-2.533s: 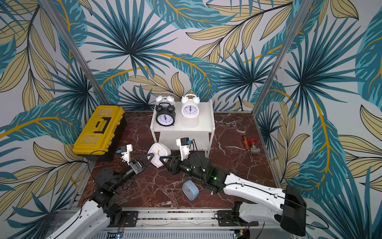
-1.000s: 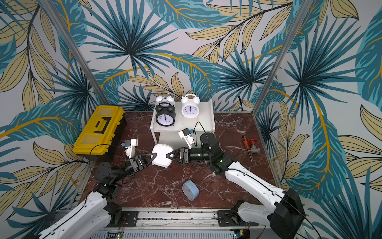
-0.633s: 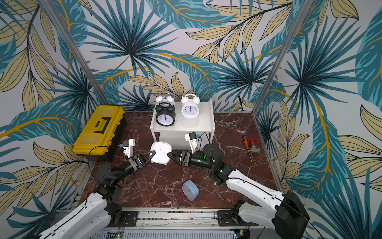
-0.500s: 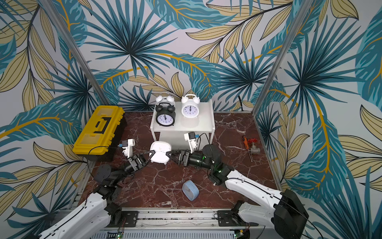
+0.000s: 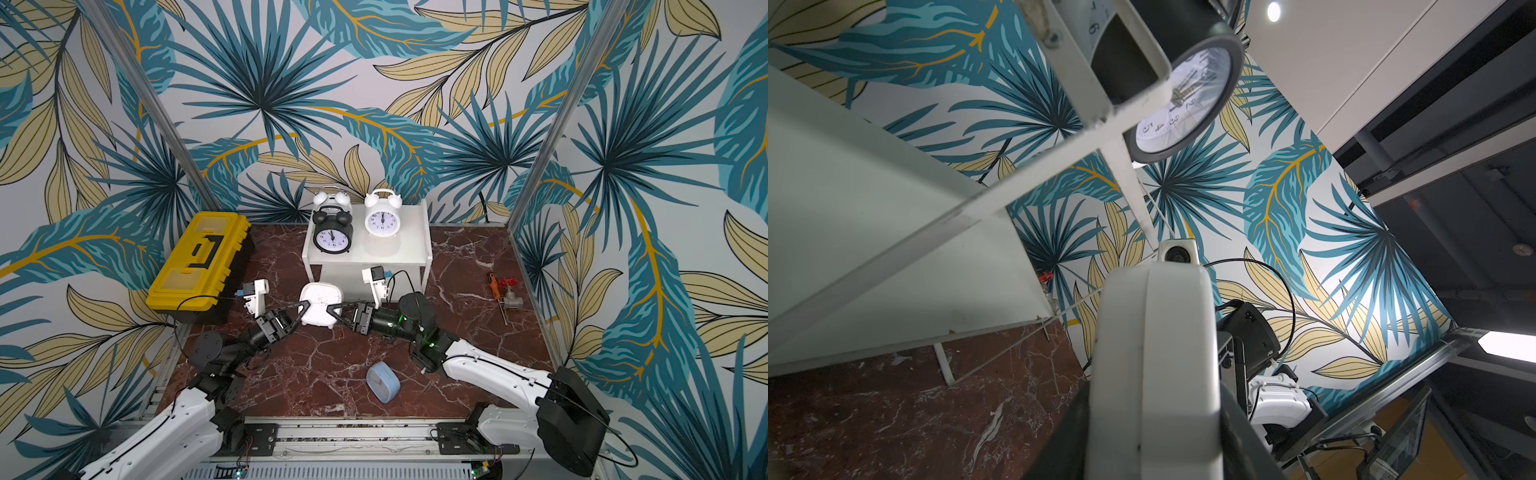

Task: Place the alarm clocks on the shelf by style
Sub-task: Pick up the alarm from the center of the board.

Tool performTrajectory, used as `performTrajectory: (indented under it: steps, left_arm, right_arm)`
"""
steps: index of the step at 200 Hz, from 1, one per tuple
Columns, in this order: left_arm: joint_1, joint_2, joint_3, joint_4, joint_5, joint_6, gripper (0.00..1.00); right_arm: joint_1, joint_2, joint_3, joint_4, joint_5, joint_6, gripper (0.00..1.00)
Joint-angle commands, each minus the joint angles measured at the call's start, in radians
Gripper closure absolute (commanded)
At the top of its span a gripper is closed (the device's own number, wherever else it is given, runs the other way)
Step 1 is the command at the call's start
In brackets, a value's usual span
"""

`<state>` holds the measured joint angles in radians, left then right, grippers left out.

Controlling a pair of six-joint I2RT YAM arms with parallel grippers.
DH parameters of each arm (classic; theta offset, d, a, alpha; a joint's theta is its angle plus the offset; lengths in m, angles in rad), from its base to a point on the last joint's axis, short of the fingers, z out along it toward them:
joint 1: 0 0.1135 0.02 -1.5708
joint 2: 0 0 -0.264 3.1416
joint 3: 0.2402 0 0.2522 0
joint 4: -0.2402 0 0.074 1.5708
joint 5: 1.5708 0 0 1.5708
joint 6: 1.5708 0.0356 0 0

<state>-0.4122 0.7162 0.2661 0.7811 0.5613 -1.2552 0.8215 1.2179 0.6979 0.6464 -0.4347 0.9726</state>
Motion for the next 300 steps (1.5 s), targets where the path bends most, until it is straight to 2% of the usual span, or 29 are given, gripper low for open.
performTrajectory:
  steps: [1, 13, 23, 65, 85, 107, 144, 179, 194, 207, 223, 238, 274, 300]
  left_arm:
    - [-0.001, -0.006, -0.015, 0.031, 0.009, 0.011, 0.47]
    - [0.000, -0.006, -0.009, 0.024, 0.030, 0.013, 0.13]
    - [-0.001, -0.005, 0.005, 0.012, 0.061, 0.021, 0.00]
    - [0.000, -0.006, 0.080, -0.060, 0.197, 0.068, 0.00]
    - [0.000, -0.008, 0.106, -0.101, 0.246, 0.093, 0.00]
    - [0.000, 0.000, 0.122, -0.140, 0.273, 0.112, 0.11]
    - [0.000, 0.020, 0.120, -0.085, 0.283, 0.085, 0.42]
    - [0.001, 0.026, 0.140, -0.086, 0.288, 0.090, 0.56]
    - [0.000, 0.025, 0.151, -0.114, 0.286, 0.109, 0.63]
    - [0.000, 0.023, 0.152, -0.122, 0.276, 0.117, 0.66]
    - [0.000, 0.020, 0.150, -0.120, 0.259, 0.119, 0.69]
    - [0.001, 0.022, 0.148, -0.109, 0.250, 0.119, 0.71]
    - [0.002, 0.045, 0.165, -0.089, 0.283, 0.111, 0.72]
    - [0.002, 0.056, 0.189, -0.116, 0.335, 0.137, 0.72]
  right_arm:
    - [0.018, 0.000, 0.011, 0.014, -0.025, -0.017, 0.71]
    - [0.018, -0.011, 0.030, -0.038, -0.024, -0.041, 0.72]
    - [0.018, -0.019, 0.042, -0.067, -0.029, -0.059, 0.73]
    - [-0.010, -0.026, 0.094, -0.205, -0.101, -0.112, 0.74]
    - [-0.080, -0.025, 0.110, -0.241, -0.178, -0.113, 0.74]
    - [-0.098, -0.029, 0.162, -0.362, -0.216, -0.172, 0.74]
    - [-0.121, -0.039, 0.198, -0.460, -0.238, -0.227, 0.74]
    - [-0.131, -0.036, 0.225, -0.522, -0.246, -0.256, 0.73]
    - [-0.133, -0.039, 0.234, -0.533, -0.257, -0.260, 0.65]
    - [-0.131, -0.052, 0.235, -0.539, -0.255, -0.266, 0.56]
    - [-0.130, -0.088, 0.213, -0.540, -0.217, -0.269, 0.38]
    - [-0.130, -0.131, 0.170, -0.510, -0.168, -0.254, 0.31]
    - [-0.127, -0.229, 0.054, -0.408, -0.089, -0.206, 0.28]
    - [-0.128, -0.261, 0.060, -0.438, -0.104, -0.242, 0.28]
